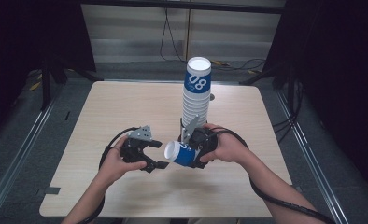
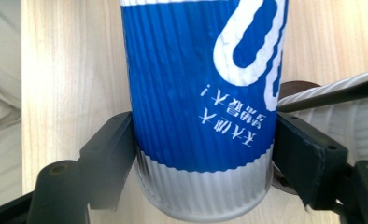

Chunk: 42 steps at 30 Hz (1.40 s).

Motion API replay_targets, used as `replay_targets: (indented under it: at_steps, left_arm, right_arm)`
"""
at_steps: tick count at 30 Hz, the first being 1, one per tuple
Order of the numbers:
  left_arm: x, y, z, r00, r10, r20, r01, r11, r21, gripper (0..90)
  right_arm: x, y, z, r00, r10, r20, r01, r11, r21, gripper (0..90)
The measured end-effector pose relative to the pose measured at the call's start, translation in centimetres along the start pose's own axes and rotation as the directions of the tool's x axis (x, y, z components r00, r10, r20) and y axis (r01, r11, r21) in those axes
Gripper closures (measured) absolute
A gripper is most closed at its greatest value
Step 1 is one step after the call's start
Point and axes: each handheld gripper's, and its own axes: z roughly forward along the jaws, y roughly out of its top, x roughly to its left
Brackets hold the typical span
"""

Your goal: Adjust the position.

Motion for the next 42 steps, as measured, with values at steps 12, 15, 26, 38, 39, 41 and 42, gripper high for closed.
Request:
replay_targets:
  at_steps: [12, 15, 26, 38, 39, 41, 42]
  left_arm:
    - [-0.2, 0.6, 0.2, 0.9999, 0.011, 0.006, -0.011, 0.9997, 0.021, 15.9]
    - [-0.2, 0.8, 0.1, 0.9999, 0.013, 0.007, -0.013, 0.9995, 0.029, 15.9]
    - [-0.3, 1.5, 0.8, 0.9996, 0.025, 0.017, -0.025, 0.999, 0.036, 15.9]
    - [-0.5, 2.1, 1.1, 0.9989, 0.041, 0.021, -0.042, 0.9981, 0.044, 17.9]
    - [-0.4, 2.0, 1.2, 0.9988, 0.044, 0.024, -0.044, 0.9984, 0.036, 18.1]
    - [-0.4, 1.8, 1.4, 0.9988, 0.041, 0.027, -0.042, 0.9984, 0.039, 18.5]
    - [-0.4, 1.8, 1.4, 0.9984, 0.045, 0.034, -0.046, 0.9981, 0.042, 22.3]
  right_arm:
    - [0.2, 1.1, 0.0, 0.9986, -0.053, 0.008, 0.052, 0.996, 0.07, 24.0]
    - [0.3, 1.2, 0.2, 0.998, -0.062, 0.014, 0.06, 0.995, 0.085, 24.0]
    - [0.5, 1.4, 0.0, 0.9967, -0.078, 0.021, 0.076, 0.992, 0.103, 24.0]
    - [0.6, 1.6, 0.2, 0.9956, -0.092, 0.019, 0.09, 0.99, 0.109, 24.0]
    - [0.6, 1.7, 0.2, 0.9942, -0.105, 0.019, 0.103, 0.989, 0.105, 24.0]
    - [0.7, 1.8, 0.1, 0.995, -0.098, 0.022, 0.095, 0.99, 0.108, 24.0]
    - [0.7, 1.9, 0.1, 0.9944, -0.104, 0.017, 0.102, 0.989, 0.105, 24.0]
